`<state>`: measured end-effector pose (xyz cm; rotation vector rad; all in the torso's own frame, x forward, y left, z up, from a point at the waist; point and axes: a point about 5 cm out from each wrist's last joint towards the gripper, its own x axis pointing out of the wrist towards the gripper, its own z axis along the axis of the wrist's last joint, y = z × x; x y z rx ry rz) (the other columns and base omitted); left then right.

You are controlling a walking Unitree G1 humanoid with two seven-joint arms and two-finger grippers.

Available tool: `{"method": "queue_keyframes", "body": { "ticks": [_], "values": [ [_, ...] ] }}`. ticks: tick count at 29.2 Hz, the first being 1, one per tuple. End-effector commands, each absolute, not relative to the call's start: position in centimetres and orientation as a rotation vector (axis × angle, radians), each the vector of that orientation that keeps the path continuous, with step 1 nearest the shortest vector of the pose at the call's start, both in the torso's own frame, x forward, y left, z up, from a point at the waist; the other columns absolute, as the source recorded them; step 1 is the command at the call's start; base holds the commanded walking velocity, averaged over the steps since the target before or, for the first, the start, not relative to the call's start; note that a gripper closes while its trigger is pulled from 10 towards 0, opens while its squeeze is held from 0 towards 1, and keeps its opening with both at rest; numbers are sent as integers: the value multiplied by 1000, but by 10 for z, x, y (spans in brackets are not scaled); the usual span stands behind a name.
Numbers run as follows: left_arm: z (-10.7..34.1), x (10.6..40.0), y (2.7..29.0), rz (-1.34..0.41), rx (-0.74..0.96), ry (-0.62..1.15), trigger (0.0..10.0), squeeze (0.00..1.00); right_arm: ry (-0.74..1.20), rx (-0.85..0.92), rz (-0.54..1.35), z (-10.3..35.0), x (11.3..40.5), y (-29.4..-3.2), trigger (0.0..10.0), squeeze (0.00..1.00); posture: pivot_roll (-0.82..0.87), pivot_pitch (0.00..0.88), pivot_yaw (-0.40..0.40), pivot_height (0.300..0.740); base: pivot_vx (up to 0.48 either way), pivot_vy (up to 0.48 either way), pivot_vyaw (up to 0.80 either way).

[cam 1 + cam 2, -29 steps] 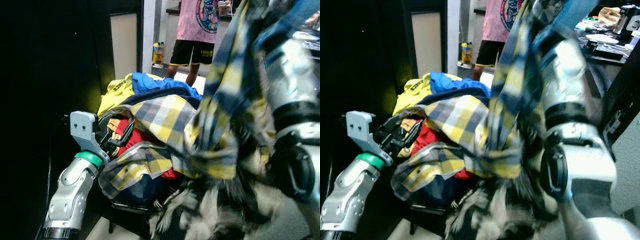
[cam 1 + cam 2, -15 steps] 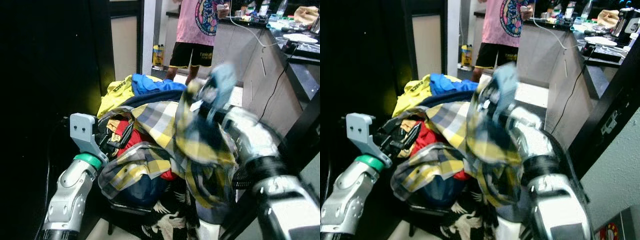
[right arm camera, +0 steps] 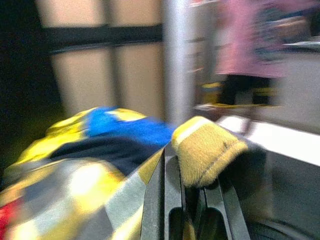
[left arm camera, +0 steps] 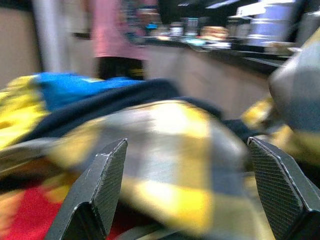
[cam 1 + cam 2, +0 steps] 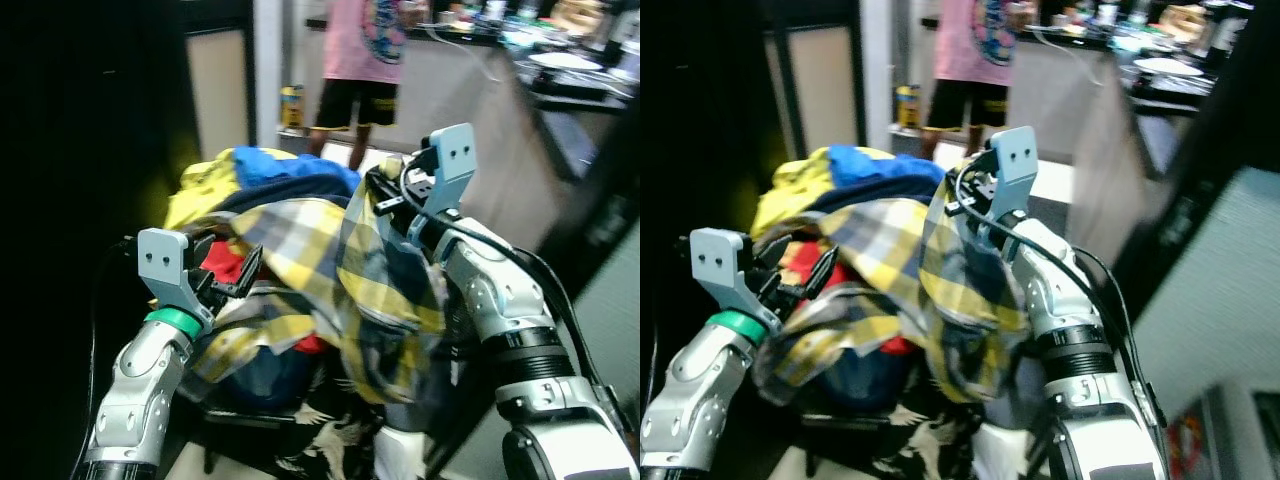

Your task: Clothes washing

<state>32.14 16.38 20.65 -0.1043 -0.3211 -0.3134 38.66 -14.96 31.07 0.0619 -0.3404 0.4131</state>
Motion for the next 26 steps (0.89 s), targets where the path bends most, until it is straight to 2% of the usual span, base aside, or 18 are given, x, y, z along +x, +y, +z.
{"method": "queue_keyframes", "body": {
  "ticks": [1, 11, 26],
  "values": [
    [206, 320, 163, -316, -103, -324, 10000, 0, -418, 84, 401, 333, 383, -151, 10000, 0, -30, 11, -5, 740, 0, 0, -800],
    [208, 318, 163, -302, -97, -331, 10000, 0, -503, 178, 241, 358, 384, -177, 10000, 0, -22, 0, -17, 740, 0, 0, -800],
    [210, 319, 164, -293, -92, -338, 10000, 0, -532, 203, 178, 367, 386, -186, 10000, 0, -14, 0, -20, 740, 0, 0, -800]
  ]
}}
